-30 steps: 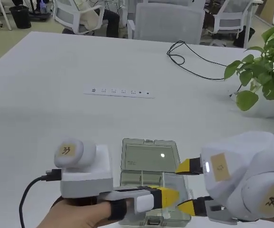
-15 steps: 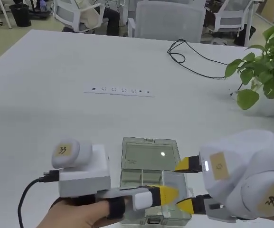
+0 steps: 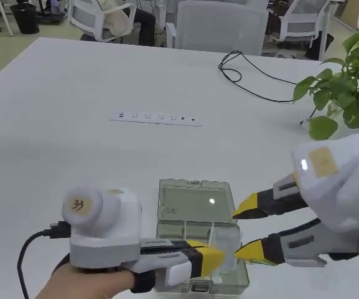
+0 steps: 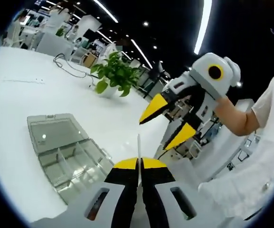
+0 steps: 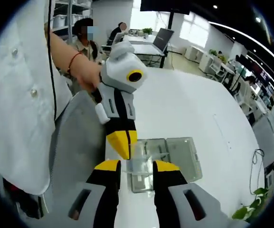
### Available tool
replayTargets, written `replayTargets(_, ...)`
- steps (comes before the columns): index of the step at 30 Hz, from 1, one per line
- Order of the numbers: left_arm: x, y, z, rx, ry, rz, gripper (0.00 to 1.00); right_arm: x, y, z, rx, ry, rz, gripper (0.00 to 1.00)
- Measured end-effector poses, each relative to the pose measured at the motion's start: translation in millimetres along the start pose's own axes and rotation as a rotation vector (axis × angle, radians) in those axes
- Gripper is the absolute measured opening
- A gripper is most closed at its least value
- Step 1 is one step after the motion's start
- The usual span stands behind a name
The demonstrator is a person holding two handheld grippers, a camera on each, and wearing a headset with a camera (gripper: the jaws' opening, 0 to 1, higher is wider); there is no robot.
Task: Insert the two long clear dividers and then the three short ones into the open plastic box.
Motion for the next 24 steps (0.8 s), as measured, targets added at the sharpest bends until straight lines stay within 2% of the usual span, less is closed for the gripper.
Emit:
replayTargets(3, 3.6, 1.8, 8.0, -0.158, 0.035, -0.025, 0.00, 3.6, -0.6, 0.0, -0.004, -0.049, 0.017, 0.26)
replayTargets(6, 5.9, 2.5, 14.6, -0.201, 0.072, -0.032, 0.00, 4.6, -3.0, -0.4, -0.012, -0.093, 0.035, 0.23)
replayTargets(8, 7.0, 2.5, 19.9, -0.241, 0.097, -0.038, 0.00, 2.9, -1.6, 0.2, -0.010, -0.140, 0.045, 0.21)
replayTargets(10, 7.3, 3.0, 23.6, -0.253, 0.111, -0.046, 0.00, 0.9, -3.8, -5.3, -0.012, -0.193, 0.051, 0.19)
replayTargets(14, 7.4, 4.3, 29.7, -0.312, 0.142, -0.055, 0.00, -3.2, -9.4, -16.3, -0.021, -0.285, 0.071, 0.15)
replayTargets(21, 9.7, 3.8, 35.3, -0.328, 0.169, -0.049, 0.00, -5.7, -14.2, -26.5, -0.036, -0.360, 0.081, 0.07)
replayTargets(24, 10.7, 3.8, 36.3, -0.332, 0.170, -0.045, 0.00, -6.1, -14.7, -29.2, -0.036, -0.375, 0.081, 0.04)
Point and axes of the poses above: the centre of the closed fingertips' face, and the gripper's own axes: x roughly backward along the fingers, z roughly to its right, y roughly out of its underside, the point moved 3 cm from there along x, roughly backward along the fingers, and after that the axes turned 6 degrees about x, right-handed, at the moved point
